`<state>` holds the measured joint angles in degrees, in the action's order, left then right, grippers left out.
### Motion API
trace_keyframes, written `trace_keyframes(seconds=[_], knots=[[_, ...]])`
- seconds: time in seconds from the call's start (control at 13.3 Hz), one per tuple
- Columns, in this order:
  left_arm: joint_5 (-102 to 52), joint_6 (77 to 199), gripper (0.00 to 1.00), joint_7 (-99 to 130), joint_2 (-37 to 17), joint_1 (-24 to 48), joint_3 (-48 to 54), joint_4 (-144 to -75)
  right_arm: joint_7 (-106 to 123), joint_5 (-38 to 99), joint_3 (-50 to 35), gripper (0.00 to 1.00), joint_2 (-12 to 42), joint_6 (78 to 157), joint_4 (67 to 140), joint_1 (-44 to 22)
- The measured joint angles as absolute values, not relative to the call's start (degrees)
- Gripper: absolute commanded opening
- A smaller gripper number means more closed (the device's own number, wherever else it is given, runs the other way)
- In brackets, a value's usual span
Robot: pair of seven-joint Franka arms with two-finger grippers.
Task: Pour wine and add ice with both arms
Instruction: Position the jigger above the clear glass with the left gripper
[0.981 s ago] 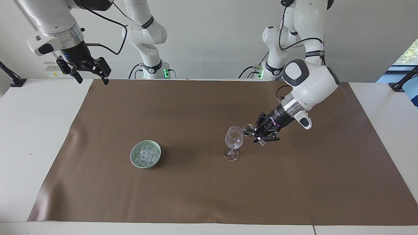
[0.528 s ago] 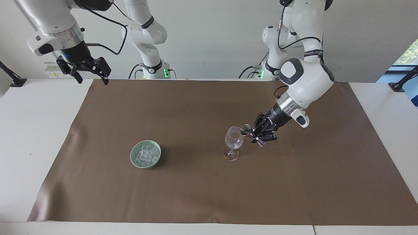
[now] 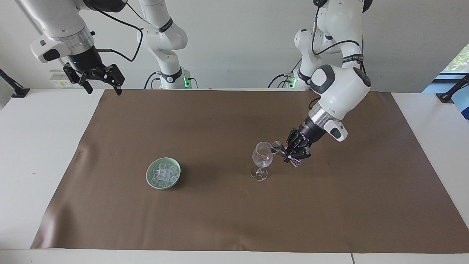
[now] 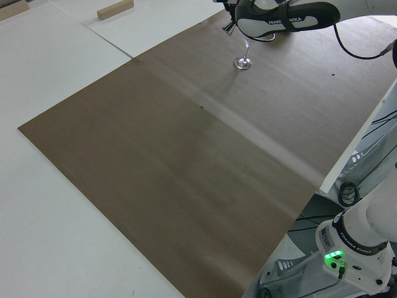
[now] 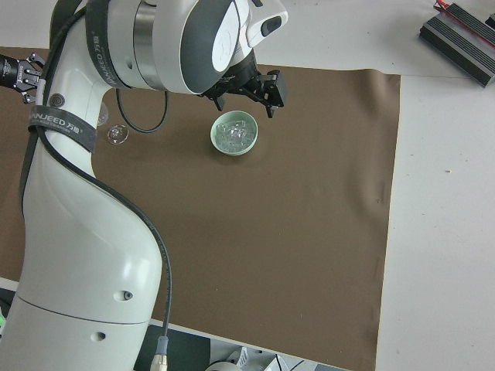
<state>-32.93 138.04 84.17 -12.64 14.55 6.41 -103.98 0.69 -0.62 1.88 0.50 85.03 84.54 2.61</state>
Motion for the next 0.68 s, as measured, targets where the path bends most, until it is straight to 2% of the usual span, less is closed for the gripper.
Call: trace_keyframes(seconds=[0.68], knots=[[-27.3, 139.88, 0.0, 84.18, -12.63, 15.47, 6.44, -103.79, 0.69, -0.62, 1.88, 1.0, 0.5, 85.03, 84.54, 2.61]])
